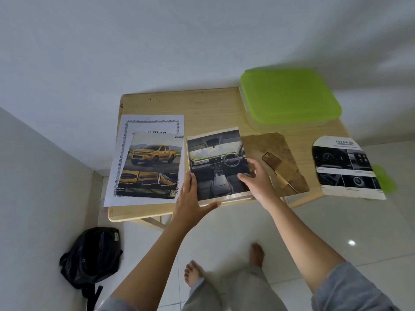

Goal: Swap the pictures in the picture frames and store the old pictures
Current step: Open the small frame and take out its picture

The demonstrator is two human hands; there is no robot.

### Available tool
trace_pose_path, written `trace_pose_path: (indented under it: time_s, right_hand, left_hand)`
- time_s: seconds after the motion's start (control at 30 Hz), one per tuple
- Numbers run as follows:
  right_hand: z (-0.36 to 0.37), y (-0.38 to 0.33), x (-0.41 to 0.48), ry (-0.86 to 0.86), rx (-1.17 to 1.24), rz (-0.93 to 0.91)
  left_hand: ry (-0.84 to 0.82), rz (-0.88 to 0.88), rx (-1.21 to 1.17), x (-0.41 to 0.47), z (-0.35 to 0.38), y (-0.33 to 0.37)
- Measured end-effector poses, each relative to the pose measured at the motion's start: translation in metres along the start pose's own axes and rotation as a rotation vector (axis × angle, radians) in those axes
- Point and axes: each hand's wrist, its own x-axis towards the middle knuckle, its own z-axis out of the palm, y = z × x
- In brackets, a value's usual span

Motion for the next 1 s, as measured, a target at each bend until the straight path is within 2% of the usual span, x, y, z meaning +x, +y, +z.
trace_pose_path:
  time_s: [0.13,0.23,0.47,0.53,0.63,0.73,0.87,1.0]
  right_hand:
    - [0.000,-0.001,0.006,-0.051,-0.017,-0.066]
    - [-0.003,-0.005,0.007,-0.074,0.025,-0.103]
    - [-0.022,-0.014,0.011,-0.124,0.208,-0.161]
    - [-0.034,-0.018,0.011,-0.134,0.237,-0.178]
    - [-0.061,-0.017,0.010,-0.138,0.216,-0.202]
    - [-0.103,-0.005,0.009,-0.101,0.178,-0.191]
    - [-0.176,0.025,0.004,0.046,0.115,-0.103]
    - [-0.246,0.069,-0.001,0.194,-0.047,-0.004]
  left_hand:
    - [-0.048,-0.008,-0.098,0.001,-0.007,-0.001]
    - [-0.024,-0.036,-0.177,0.002,-0.009,0.005]
    - [0.218,-0.033,-0.286,0.004,-0.015,0.037]
    - [0.310,-0.061,-0.363,0.008,-0.017,0.052]
    - [0.355,-0.090,-0.522,0.019,-0.020,0.076]
    - [0.323,-0.067,-0.653,0.033,-0.009,0.111]
    - [0.213,-0.018,-0.683,0.050,0.037,0.169]
    - [0.065,-0.019,-0.663,0.055,0.097,0.227]
